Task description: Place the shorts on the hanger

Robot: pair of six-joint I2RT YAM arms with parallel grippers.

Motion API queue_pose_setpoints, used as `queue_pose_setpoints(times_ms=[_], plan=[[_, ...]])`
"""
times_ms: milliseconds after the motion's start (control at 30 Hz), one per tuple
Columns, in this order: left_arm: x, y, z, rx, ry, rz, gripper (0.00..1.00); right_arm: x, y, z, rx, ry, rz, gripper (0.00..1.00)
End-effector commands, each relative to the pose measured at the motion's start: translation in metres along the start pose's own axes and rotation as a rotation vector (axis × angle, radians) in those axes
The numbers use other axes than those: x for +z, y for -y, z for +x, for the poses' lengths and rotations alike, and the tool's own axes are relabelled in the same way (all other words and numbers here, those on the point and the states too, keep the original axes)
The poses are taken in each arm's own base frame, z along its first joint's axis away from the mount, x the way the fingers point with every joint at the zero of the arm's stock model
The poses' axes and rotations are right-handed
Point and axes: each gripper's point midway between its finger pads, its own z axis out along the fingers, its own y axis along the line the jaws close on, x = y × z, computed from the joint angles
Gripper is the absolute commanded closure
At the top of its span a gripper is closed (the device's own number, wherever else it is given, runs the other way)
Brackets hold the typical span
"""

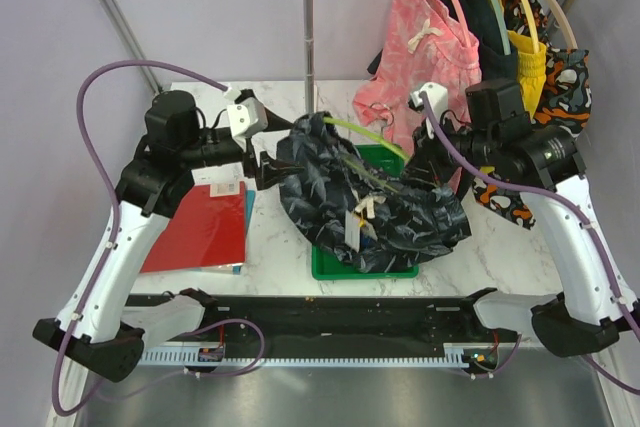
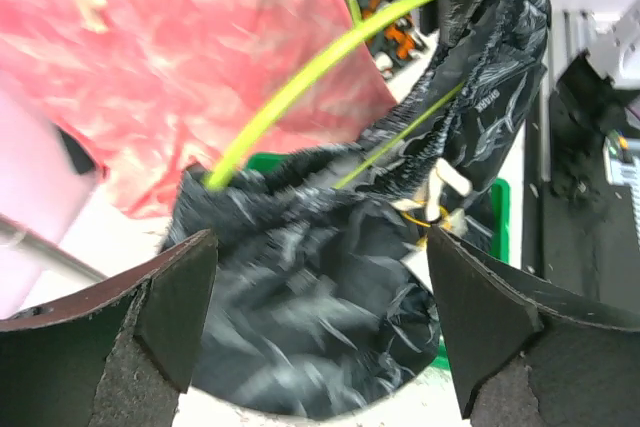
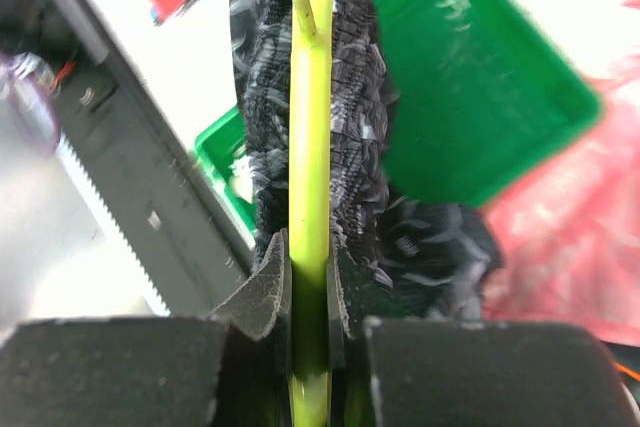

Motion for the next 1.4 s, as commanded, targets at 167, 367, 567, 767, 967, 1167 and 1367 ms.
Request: queue_pose_setpoints(times_ms=[167, 367, 567, 767, 967, 1167, 1367], plan=[[-0.022, 0.004, -0.03, 0.025, 0.071, -0.087, 0.08, -0.039, 0.079, -0.058, 0.091, 0.106, 0.413, 1.0], [-0.02, 0.008, -0.021, 0.01, 0.072, -0.079, 0.07, -0.053, 0.117, -0.123, 0.104, 0.247, 0.485, 1.0], [-0.024, 0.014, -0.017, 0.021, 0.075, -0.075, 0.07, -0.05, 0.174, -0.166, 0.114, 0.381, 0.556, 1.0], [-0.024, 0.02, -0.002, 0.012, 0.07, -0.082, 0.07, -0.063, 0.188, -0.224, 0.056, 0.62, 0.568, 1.0], [-0.026, 0.023, 0.007, 0.007, 0.062, -0.092, 0.07, -0.06, 0.198, -0.246, 0.076, 0.712, 0.563, 1.0], [-0.026, 0.024, 0.013, 0.005, 0.056, -0.095, 0.07, -0.046, 0.222, -0.251, 0.138, 0.74, 0.592, 1.0], [-0.027, 0.025, 0.016, 0.016, 0.055, -0.1, 0.07, -0.025, 0.241, -0.251, 0.178, 0.736, 0.59, 1.0]])
